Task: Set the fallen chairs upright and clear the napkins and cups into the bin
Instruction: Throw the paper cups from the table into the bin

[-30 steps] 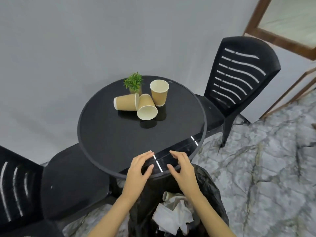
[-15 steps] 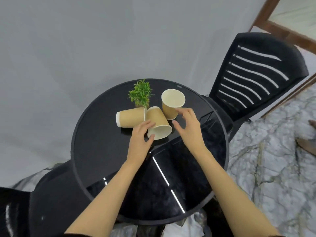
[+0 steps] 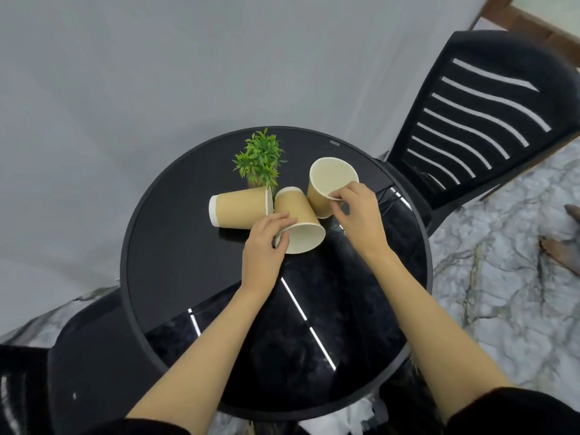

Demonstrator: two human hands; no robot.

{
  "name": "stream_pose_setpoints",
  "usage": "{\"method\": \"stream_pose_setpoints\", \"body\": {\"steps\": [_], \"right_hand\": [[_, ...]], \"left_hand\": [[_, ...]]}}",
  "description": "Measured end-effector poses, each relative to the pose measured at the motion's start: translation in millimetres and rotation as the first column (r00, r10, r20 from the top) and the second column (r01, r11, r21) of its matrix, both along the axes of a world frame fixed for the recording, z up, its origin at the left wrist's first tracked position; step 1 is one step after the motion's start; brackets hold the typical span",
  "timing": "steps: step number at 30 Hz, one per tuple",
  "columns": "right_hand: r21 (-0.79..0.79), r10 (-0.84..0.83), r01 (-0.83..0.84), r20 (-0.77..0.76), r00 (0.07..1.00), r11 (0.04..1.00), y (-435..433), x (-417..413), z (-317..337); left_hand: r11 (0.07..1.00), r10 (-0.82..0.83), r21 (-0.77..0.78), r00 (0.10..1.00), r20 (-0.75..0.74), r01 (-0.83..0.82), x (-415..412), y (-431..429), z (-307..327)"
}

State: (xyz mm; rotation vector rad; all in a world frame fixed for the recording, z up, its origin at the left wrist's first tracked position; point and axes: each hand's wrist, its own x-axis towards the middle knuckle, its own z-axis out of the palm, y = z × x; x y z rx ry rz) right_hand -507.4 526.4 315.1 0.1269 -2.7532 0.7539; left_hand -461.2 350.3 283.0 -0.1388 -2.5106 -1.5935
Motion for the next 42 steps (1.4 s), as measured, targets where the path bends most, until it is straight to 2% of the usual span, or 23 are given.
{"method": "stream_pose_setpoints", "body": {"steps": [6, 14, 21, 26, 32, 38, 42], "right_hand": [[-0.059, -0.034, 0.033, -0.022, 0.999, 0.998, 14.0, 40.5, 4.4], [-0.125, -0.087, 0.077, -0.071, 0.994, 0.989, 55.1, 137.6, 9.9], [-0.167, -0.145, 0.134, -0.056, 0.988, 0.977, 112.3, 253.6, 5.8], [-0.159, -0.239, 0.229, -0.049, 0.970, 0.960, 150.0, 333.2, -5.4], [-0.141, -0.245, 0.250, 0.055, 0.968, 0.958, 169.4, 396.6, -32.3], [-0.186, -0.159, 0.192, 0.177, 0.971, 0.964, 152.9, 418.6, -74.1], [-0.157, -0.106, 0.144, 0.229, 0.968, 0.977, 135.6, 415.8, -106.9]], "left_hand": [[0.986, 0.090, 0.140, 0.996, -0.007, -0.088, 22.9, 14.4, 8.5], [0.985, 0.049, 0.168, 0.999, -0.003, -0.047, 92.2, 49.9, 18.8], [0.993, -0.065, 0.103, 0.998, -0.003, 0.064, 181.2, 105.5, 14.5], [0.987, -0.163, -0.008, 0.985, -0.053, 0.162, 239.4, 156.8, 13.4], [0.977, -0.208, -0.045, 0.978, 0.027, 0.209, 289.3, 177.9, -4.5], [0.979, -0.154, -0.113, 0.976, 0.154, 0.172, 320.3, 154.5, -40.0], [0.987, -0.085, -0.112, 0.974, 0.212, 0.111, 329.7, 132.2, -71.8]]}}
